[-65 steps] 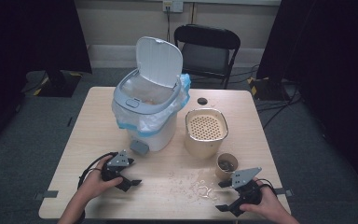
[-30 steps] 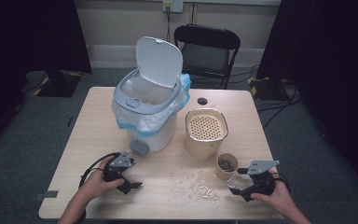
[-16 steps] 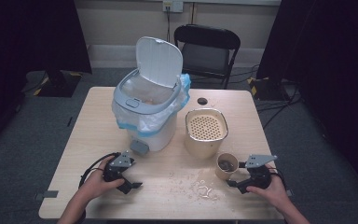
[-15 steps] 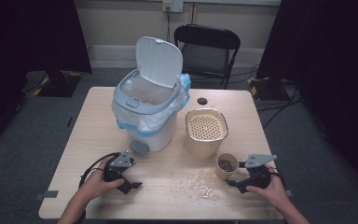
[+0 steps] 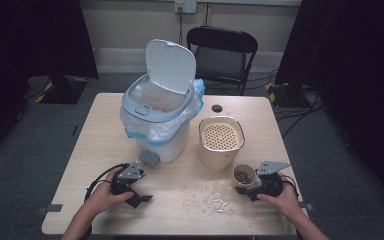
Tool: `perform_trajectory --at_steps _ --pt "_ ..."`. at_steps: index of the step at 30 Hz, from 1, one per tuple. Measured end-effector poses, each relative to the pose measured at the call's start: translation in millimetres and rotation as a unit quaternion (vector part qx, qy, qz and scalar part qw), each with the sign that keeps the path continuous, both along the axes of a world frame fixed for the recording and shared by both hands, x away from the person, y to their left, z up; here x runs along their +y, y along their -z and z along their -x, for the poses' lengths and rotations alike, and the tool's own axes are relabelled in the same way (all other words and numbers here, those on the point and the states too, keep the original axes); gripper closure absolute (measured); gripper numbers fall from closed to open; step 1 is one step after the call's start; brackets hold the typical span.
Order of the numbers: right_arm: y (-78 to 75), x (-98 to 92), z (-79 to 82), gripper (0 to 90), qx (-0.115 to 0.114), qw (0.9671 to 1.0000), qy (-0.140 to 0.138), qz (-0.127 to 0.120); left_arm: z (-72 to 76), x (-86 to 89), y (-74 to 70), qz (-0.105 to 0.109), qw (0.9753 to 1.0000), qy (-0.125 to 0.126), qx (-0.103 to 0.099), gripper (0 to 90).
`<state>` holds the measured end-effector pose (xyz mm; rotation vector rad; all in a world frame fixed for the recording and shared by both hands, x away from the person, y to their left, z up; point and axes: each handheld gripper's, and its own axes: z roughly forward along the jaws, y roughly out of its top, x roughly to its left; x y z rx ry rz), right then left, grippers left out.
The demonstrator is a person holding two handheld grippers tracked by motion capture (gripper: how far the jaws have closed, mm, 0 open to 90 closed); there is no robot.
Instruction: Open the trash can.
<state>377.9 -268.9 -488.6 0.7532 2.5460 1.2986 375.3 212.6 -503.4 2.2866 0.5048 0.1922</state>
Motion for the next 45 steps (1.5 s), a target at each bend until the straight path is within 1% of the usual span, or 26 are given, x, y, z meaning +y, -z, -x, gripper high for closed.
perform_trajectory --at_steps 2,3,10,15,19,20,22,23,24,32,33,37,39,45 --pt "0.4 1.0 0.0 22.7 -0.001 1.0000 0.000 -0.001 0.0 0.0 0.0 0.000 1.0000 0.000 0.000 0.0" --pt "1.5 2.2 -0.1 24.2 -0.002 1.0000 -0.004 -0.005 0.0 -0.1 0.0 0.000 1.0000 0.000 0.000 0.0" --pt "2.8 4.4 -0.4 27.8 -0.009 0.9999 -0.008 -0.003 0.0 0.0 0.0 0.000 1.0000 0.000 0.000 0.0" --pt "4.8 4.1 -0.1 27.1 -0.009 0.9997 -0.004 -0.021 0.0 0.0 0.0 0.000 1.0000 0.000 0.000 0.0" --pt "6.2 2.7 1.3 26.2 -0.021 0.9992 -0.001 -0.034 0.0 0.0 0.1 0.001 1.0000 0.000 0.000 0.0" --pt "6.1 1.8 1.7 26.1 -0.018 0.9989 -0.002 -0.044 0.0 0.0 0.0 0.000 1.0000 0.000 0.000 0.0" --pt "5.9 0.0 2.7 24.7 -0.023 0.9986 0.005 -0.048 0.0 0.0 0.0 0.000 1.0000 0.000 0.000 0.0" --pt "6.0 -0.3 3.0 24.8 -0.022 0.9986 0.006 -0.047 -0.1 0.0 0.0 0.000 1.0000 0.000 0.000 0.0" --pt "6.0 -0.9 4.0 25.7 -0.027 0.9983 0.004 -0.052 0.0 0.0 0.0 0.000 1.0000 0.000 0.000 0.0" --pt "4.4 -2.1 6.3 26.4 -0.034 0.9979 0.007 -0.055 0.0 0.0 0.0 0.000 1.0000 0.000 0.000 0.0" --pt "3.3 -2.4 7.2 26.1 -0.039 0.9977 0.008 -0.054 0.0 0.0 0.0 0.000 1.0000 0.000 0.000 0.0" --pt "1.4 -2.2 7.0 25.1 -0.036 0.9974 0.009 -0.062 0.0 0.0 0.0 0.000 1.0000 0.000 0.000 0.0" --pt "-0.7 -1.3 8.2 24.7 -0.045 0.9972 0.014 -0.058 0.0 0.0 0.0 0.000 1.0000 0.000 0.000 0.0" --pt "-1.6 -1.7 8.7 27.7 -0.048 0.9967 0.017 -0.064 -0.3 0.3 -0.2 -0.002 1.0000 0.002 -0.001 0.0"
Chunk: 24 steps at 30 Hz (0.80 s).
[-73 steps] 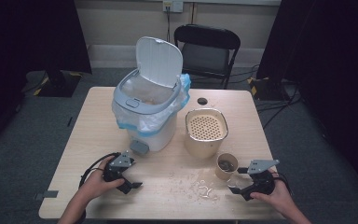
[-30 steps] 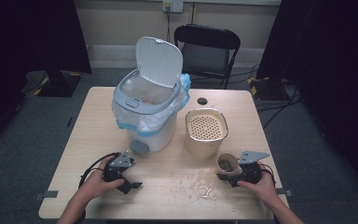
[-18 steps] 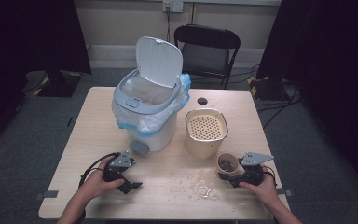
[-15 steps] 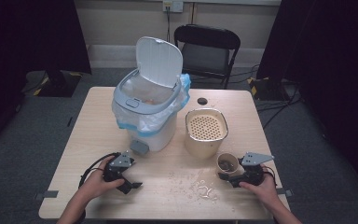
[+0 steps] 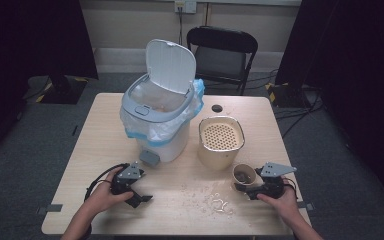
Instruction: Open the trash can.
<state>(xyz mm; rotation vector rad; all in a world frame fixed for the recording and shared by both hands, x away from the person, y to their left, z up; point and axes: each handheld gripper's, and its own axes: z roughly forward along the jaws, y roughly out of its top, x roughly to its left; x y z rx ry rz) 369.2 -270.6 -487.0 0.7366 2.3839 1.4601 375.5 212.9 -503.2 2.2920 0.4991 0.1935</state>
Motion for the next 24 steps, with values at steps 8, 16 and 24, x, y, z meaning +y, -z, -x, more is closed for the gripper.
perform_trajectory --at_steps 8,16,24 --pt "-2.7 -6.6 -0.6 31.2 -0.003 0.9999 0.009 0.008 0.0 0.1 -0.2 -0.001 1.0000 0.000 0.000 0.0" --pt "-11.7 -10.8 -6.9 31.8 -0.011 0.9991 0.030 0.026 -0.2 0.3 -0.1 -0.001 1.0000 0.002 0.001 0.0" --pt "-21.8 -16.3 -25.0 32.4 -0.024 0.9969 0.059 0.046 -0.5 0.7 -0.1 -0.001 1.0000 0.004 0.000 0.0"
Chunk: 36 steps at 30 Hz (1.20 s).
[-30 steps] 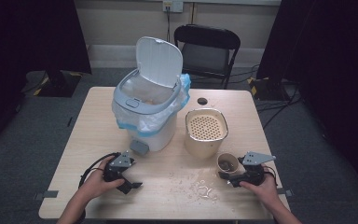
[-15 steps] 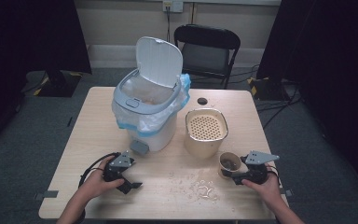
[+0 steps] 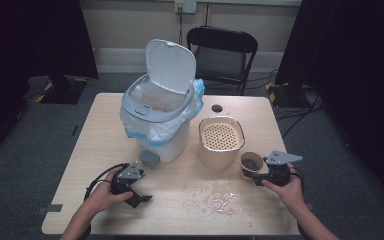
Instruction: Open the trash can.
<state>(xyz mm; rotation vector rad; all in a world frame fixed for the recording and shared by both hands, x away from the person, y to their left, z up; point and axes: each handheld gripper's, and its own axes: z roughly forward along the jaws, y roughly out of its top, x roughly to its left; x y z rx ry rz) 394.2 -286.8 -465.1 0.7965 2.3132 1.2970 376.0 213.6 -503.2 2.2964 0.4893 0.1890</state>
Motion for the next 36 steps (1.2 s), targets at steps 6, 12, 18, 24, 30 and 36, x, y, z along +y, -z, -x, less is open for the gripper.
perform_trajectory --at_steps 6,12,18,24,30,36 --pt "-0.1 -7.5 -9.3 32.8 0.003 0.9999 0.011 0.004 0.0 0.0 0.0 0.001 1.0000 0.000 0.001 0.0" --pt "-5.7 -15.3 -21.7 32.9 0.004 0.9995 0.031 0.001 0.1 0.1 0.1 0.003 1.0000 0.000 0.002 0.0" --pt "-15.0 -15.0 -42.2 33.1 -0.011 0.9986 0.048 0.021 -0.2 0.3 0.1 0.002 1.0000 0.003 0.001 0.0" --pt "-25.9 -8.0 -62.2 33.3 -0.029 0.9974 0.058 0.031 -0.1 0.2 0.3 0.005 1.0000 0.002 0.001 0.0" --pt "-31.4 -2.7 -79.2 33.4 -0.038 0.9966 0.062 0.038 -0.1 0.2 0.3 0.005 1.0000 0.002 0.001 0.0" --pt "-28.1 -4.4 -93.6 33.6 -0.044 0.9956 0.073 0.040 -0.1 0.3 0.3 0.005 1.0000 0.002 0.001 0.0"
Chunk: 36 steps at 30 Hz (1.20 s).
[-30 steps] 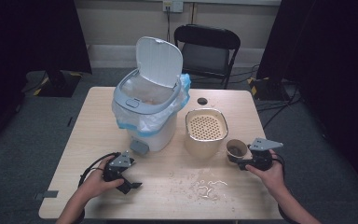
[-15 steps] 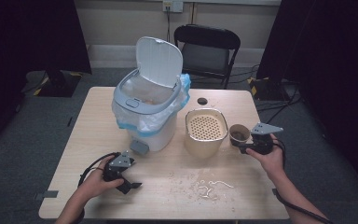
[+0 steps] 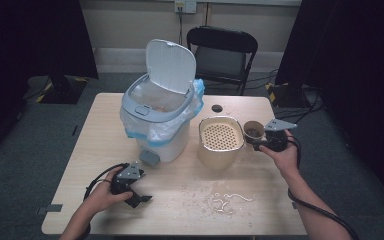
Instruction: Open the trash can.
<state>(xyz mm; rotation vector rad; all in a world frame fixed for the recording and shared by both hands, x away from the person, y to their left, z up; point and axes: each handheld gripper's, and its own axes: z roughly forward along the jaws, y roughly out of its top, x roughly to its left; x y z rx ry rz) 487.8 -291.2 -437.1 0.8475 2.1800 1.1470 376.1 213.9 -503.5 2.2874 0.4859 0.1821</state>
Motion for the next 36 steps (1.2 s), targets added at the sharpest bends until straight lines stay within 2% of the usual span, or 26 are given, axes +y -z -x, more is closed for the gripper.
perform_trajectory --at_steps 7,17,20,27,32,36 --pt "4.3 -0.1 -16.2 33.9 -0.010 0.9998 0.020 -0.002 -0.1 0.1 0.0 0.000 1.0000 0.000 0.000 0.0" --pt "-4.5 0.9 -38.4 33.9 -0.031 0.9990 0.031 -0.001 -0.3 0.5 0.0 0.000 1.0000 0.003 0.000 0.0" --pt "-6.2 3.5 -43.5 33.9 -0.036 0.9989 0.030 0.009 -0.4 0.5 0.1 0.001 1.0000 0.003 0.000 0.0" --pt "-11.2 9.7 -52.6 34.1 -0.054 0.9979 0.032 0.014 -0.6 0.7 0.1 0.000 1.0000 0.005 0.000 0.0" --pt "-18.3 16.2 -56.5 34.2 -0.081 0.9954 0.024 0.046 -0.6 0.8 -0.1 -0.002 1.0000 0.006 0.000 0.0" --pt "-24.0 21.1 -59.1 34.4 -0.105 0.9920 0.006 0.070 -0.7 0.9 -0.3 -0.002 1.0000 0.006 0.000 0.0"
